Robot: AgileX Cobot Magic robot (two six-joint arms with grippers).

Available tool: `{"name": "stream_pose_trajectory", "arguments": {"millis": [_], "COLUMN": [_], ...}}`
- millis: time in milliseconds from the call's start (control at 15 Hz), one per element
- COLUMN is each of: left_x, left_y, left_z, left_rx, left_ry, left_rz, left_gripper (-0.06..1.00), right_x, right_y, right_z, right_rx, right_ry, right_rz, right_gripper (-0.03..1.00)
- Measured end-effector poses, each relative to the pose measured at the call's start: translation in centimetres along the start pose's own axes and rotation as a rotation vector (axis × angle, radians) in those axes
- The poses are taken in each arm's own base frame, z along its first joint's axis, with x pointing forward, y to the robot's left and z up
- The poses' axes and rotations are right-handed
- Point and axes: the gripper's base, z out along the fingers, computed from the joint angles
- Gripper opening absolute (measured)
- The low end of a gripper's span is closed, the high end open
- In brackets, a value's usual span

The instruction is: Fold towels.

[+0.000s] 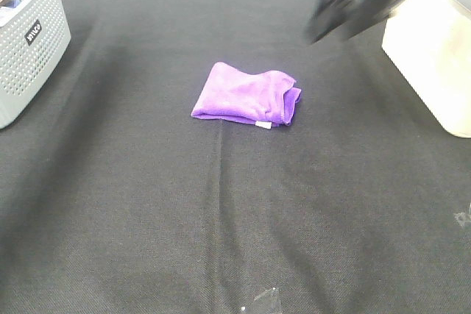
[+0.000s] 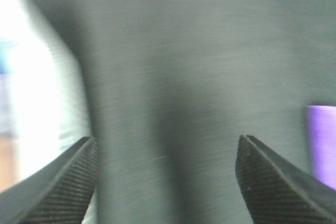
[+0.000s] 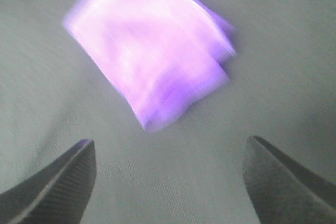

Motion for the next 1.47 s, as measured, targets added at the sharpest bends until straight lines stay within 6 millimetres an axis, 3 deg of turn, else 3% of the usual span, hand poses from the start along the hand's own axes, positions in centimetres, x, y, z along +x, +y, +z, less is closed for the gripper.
{"name": "stream_pose_trajectory", "arguments": {"millis": [133, 333, 467, 1000, 1467], "left_x": [-0.1, 0.5, 0.6, 0.6, 0.6], "left_y": [-0.2, -0.3, -0.3, -0.4, -0.4], "left_z": [-0.5, 0.4, 0.5, 0.5, 0.5], "left_rx": [0.014, 0.038, 0.040, 0.045, 0.045], "left_ry": [-0.007, 0.030, 0.036, 0.034, 0.034], "left_rz": [-0.002, 0.018, 0.025, 0.065, 0.068], "left_gripper": [0.69, 0.69, 0.69, 0.69, 0.69], "right_x": [0.5, 0.5, 0.7, 1.0, 1.8], "right_y": [-1.0, 1.4, 2.7, 1.5, 0.1], "right_z": [5.1, 10.3, 12.5, 14.3, 14.0], "right_rx": [-0.033, -0.002, 0.028, 0.114, 0.123], "right_ry": [-0.003, 0.009, 0.013, -0.005, 0.061], "right_rz": [-0.083, -0.284, -0.352, -0.394, -0.413], "right_gripper": [0.75, 0.75, 0.75, 0.72, 0.71]}}
